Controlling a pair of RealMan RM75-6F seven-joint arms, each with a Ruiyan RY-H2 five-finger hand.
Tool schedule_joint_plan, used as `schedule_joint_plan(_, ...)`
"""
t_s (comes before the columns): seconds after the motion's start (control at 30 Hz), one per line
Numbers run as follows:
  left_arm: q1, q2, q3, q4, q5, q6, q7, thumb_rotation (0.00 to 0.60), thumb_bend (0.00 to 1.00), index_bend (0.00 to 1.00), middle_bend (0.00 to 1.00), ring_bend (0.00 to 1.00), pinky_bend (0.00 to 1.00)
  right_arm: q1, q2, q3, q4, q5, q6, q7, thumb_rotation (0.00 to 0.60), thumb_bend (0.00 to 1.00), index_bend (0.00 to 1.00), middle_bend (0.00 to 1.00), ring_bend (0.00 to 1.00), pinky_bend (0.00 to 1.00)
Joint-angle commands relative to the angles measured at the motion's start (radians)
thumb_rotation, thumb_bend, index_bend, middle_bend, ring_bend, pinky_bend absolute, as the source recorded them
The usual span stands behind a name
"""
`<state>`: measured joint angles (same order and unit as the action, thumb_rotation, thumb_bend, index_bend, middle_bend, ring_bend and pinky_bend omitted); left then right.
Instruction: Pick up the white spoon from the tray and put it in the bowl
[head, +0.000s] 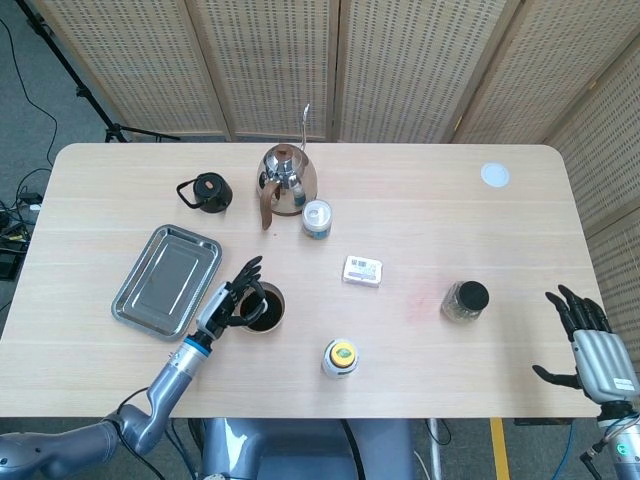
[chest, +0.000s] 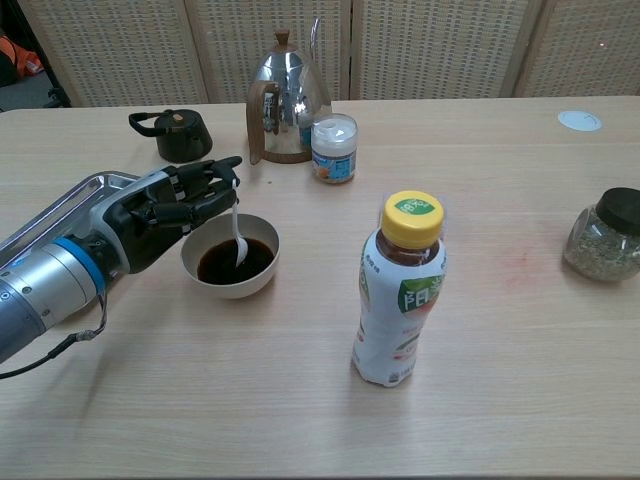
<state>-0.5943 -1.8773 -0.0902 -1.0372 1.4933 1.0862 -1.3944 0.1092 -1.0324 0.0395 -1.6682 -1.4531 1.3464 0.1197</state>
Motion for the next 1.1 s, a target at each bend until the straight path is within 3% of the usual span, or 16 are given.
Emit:
schedule_joint_plan(0.03, -0.006, -0.009, -0.009, 0.015, -0.003, -0.001, 0.004, 0.6, 0.45, 0.67, 0.0, 0.0, 0.0, 0.001, -0.001, 0.0, 0.001, 0.001, -0.001, -0.001, 0.6, 0.0, 0.04, 0.0, 0.0, 0.0)
schedule_joint_plan(0.5, -0.052, -0.087, -0.044, 0.091, -0.005, -0.01, 0.07, 0.6, 0.49, 0.68, 0.0, 0.0, 0.0, 0.004, -0.003, 0.003, 0.009, 0.011, -0.009, 0.004, 0.6, 0.0, 0.04, 0.0, 0.0, 0.0)
schedule_joint_plan(1.1, -0.021, -0.043, 0.022, 0.024, 0.032, 0.011, -0.024, 0.6, 0.5, 0.68, 0.0, 0.0, 0.0, 0.004, -0.003, 0.001, 0.004, 0.004, -0.006, 0.002, 0.6, 0.0, 0.04, 0.0, 0.0, 0.0)
